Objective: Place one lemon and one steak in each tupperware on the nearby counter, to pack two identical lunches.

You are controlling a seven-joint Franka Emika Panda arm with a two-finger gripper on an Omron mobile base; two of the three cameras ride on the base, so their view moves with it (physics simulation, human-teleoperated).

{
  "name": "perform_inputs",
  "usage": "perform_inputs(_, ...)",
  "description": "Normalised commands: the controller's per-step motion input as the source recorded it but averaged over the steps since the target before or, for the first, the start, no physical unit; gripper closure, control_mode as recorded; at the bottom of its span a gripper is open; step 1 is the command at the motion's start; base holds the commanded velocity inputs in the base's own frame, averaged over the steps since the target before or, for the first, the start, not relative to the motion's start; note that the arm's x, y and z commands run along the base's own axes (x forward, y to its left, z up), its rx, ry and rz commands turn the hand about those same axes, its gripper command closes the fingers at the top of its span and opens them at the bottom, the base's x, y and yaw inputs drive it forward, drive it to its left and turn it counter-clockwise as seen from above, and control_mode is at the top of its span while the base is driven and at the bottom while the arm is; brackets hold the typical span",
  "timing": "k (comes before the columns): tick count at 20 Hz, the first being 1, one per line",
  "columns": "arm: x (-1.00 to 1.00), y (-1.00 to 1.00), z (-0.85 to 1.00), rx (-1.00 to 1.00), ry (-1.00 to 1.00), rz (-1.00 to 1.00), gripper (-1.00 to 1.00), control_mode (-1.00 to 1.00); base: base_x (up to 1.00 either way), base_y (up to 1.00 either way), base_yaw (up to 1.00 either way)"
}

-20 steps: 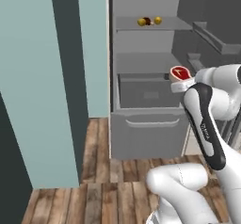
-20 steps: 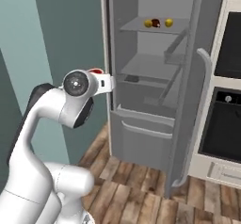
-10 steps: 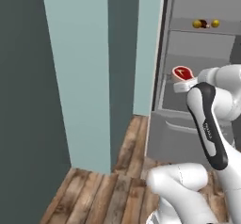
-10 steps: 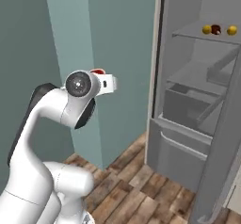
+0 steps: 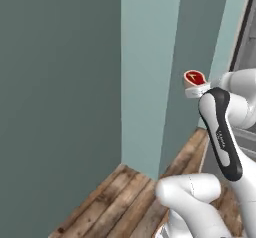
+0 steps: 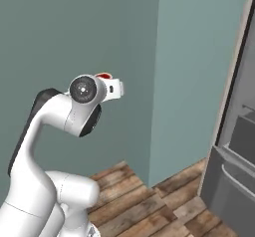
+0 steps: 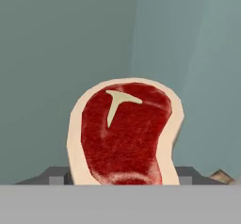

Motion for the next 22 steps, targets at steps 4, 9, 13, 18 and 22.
perform_inputs(4,0.00,0.00,0.00,0.00,0.00,0.00,1.00,1.00,0.03,0.00,0.59)
perform_inputs(9,0.00,0.00,0.00,0.00,0.00,0.00,1.00,1.00,0.19,0.00,0.61)
perform_inputs(13,0.00,0.00,0.00,0.00,0.00,0.00,1.00,1.00,0.00,0.00,0.58)
perform_inputs(18,0.00,0.00,0.00,0.00,0.00,0.00,1.00,1.00,-0.14,0.03,0.54)
perform_inputs(22,0.00,0.00,0.00,0.00,0.00,0.00,1.00,1.00,-0.46,0.06,0.41)
